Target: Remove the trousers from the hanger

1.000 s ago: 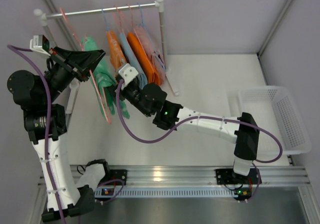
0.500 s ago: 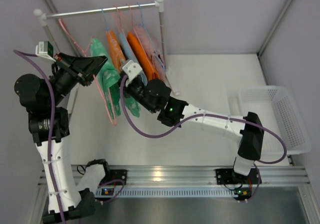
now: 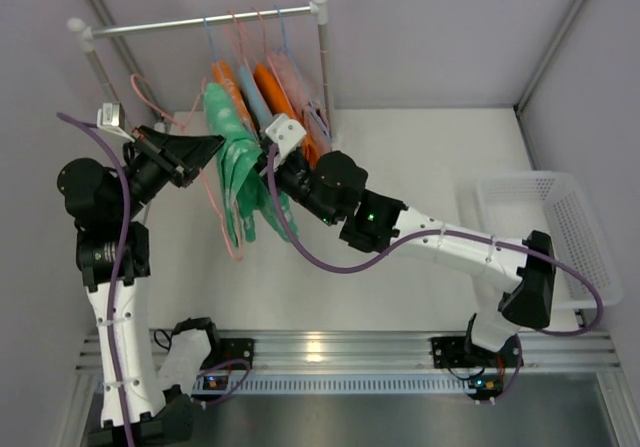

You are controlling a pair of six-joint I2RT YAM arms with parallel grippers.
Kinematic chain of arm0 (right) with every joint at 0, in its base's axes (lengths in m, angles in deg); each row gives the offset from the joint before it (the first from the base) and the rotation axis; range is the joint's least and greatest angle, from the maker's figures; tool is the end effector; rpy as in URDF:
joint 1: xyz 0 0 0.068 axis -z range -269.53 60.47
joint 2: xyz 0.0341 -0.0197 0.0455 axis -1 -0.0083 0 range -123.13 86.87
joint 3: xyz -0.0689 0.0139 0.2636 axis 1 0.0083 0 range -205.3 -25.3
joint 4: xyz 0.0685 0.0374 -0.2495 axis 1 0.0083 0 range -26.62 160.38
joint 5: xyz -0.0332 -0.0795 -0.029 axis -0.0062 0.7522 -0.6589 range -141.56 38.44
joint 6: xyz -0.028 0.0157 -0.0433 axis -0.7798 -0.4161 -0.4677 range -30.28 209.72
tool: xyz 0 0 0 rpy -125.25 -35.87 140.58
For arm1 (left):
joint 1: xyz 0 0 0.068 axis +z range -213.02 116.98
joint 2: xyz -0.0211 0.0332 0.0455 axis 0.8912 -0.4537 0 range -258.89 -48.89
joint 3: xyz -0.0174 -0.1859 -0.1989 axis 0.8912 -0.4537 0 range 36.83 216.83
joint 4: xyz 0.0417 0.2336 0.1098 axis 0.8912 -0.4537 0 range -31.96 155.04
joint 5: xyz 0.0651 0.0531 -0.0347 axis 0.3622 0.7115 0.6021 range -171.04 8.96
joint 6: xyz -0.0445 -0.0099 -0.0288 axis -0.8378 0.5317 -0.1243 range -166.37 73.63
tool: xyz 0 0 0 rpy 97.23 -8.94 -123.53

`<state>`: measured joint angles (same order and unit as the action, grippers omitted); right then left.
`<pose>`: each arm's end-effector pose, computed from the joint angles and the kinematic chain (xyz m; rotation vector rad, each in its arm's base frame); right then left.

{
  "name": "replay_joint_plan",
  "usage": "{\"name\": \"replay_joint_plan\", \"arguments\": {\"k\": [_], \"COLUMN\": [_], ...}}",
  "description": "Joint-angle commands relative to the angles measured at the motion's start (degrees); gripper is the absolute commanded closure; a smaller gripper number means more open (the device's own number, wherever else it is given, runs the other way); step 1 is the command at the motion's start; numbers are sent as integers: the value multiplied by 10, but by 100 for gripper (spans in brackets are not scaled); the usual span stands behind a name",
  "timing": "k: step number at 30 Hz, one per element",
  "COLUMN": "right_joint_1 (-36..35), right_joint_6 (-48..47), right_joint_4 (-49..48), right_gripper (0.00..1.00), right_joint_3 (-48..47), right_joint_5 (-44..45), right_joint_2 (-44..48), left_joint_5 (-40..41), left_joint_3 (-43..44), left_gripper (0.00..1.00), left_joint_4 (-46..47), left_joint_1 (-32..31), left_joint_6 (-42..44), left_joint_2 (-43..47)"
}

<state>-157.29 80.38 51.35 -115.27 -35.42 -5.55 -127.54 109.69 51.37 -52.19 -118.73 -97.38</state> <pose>0.1548 0.3527 0.4448 -0.6994 1.2602 0.6448 0.1427 0.0009 0.4851 -0.3952 1.5625 -1.4115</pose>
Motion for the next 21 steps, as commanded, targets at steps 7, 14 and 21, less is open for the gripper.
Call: {"name": "replay_joint_plan", "arguments": {"k": [7,14,21], "right_joint_1": [-13,-25,-25], "right_joint_6": [27,27,0], "right_joint_4": [-45,-29,-40], "right_gripper": [100,100,100], "right_joint_3": [-51,-87,-112], "right_joint_5": [-19,-7,20], "right_joint_2": [109,126,139], "left_joint_5": [31,53,66], "left_joint_3": [-51,-91,-124], "left_gripper": [100,100,100], "left_joint_4": [-23,-74,-128], "left_joint_1": [0,0,0], "left_joint_6": [85,112,138], "left_joint_2": [18,41,71]}}
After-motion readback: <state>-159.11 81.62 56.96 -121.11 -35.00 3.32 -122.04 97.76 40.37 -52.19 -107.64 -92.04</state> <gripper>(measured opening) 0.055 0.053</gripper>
